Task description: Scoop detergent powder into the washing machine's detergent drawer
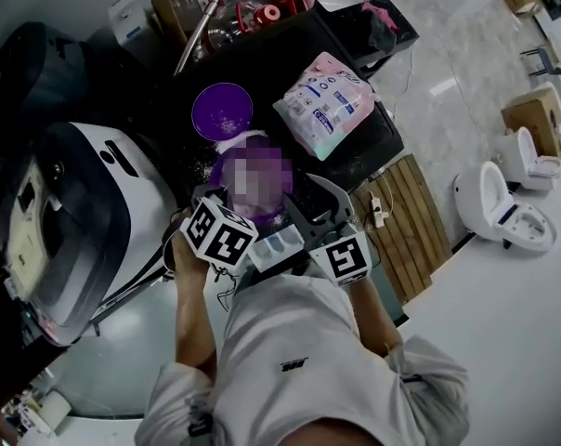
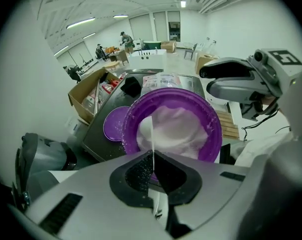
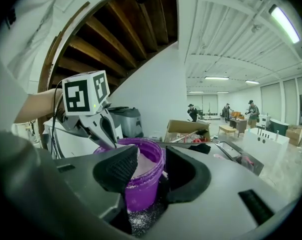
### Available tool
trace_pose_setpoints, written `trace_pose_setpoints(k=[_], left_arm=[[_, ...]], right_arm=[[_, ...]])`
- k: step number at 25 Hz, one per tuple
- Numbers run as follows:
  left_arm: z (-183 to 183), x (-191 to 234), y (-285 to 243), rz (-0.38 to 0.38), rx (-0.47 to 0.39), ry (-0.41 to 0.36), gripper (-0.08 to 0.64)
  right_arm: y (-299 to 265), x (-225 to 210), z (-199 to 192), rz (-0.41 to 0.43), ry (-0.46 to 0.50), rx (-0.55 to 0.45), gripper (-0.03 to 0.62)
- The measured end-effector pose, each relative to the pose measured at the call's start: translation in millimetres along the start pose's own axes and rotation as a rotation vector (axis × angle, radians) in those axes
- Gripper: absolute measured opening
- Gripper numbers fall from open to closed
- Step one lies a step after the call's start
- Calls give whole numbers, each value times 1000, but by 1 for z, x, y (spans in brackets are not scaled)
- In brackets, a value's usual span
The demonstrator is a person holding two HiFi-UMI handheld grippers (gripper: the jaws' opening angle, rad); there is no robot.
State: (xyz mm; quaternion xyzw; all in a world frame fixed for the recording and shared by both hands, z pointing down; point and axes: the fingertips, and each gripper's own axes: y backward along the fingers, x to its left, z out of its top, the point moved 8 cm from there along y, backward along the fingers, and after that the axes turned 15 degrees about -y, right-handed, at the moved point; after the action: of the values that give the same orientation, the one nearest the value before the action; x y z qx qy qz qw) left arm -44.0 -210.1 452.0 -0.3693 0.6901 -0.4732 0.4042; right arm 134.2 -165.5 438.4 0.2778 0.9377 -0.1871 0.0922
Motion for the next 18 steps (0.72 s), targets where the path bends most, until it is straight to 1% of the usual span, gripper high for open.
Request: trace_pose_setpoints(k=[2, 5, 9, 12, 16, 18], left_arm=[[4, 0, -4, -1, 32, -4, 16], [10, -1, -10, -12, 68, -11, 15], [16, 1, -15, -30, 104, -24, 15], [21, 0, -20, -54, 117, -31, 15], [26, -4, -25, -93, 121, -39, 15], [30, -7, -27, -118, 118, -44, 15]], right_arm=[[0, -6, 3, 3, -15, 15, 173], [-2, -15, 3, 24, 10, -17, 173], [-3, -21, 3, 34, 9, -14, 173], [-2, -25, 2, 36, 5, -13, 173], [0, -30, 2, 18, -18, 10, 173], [0, -33, 2, 20, -7, -3, 173]])
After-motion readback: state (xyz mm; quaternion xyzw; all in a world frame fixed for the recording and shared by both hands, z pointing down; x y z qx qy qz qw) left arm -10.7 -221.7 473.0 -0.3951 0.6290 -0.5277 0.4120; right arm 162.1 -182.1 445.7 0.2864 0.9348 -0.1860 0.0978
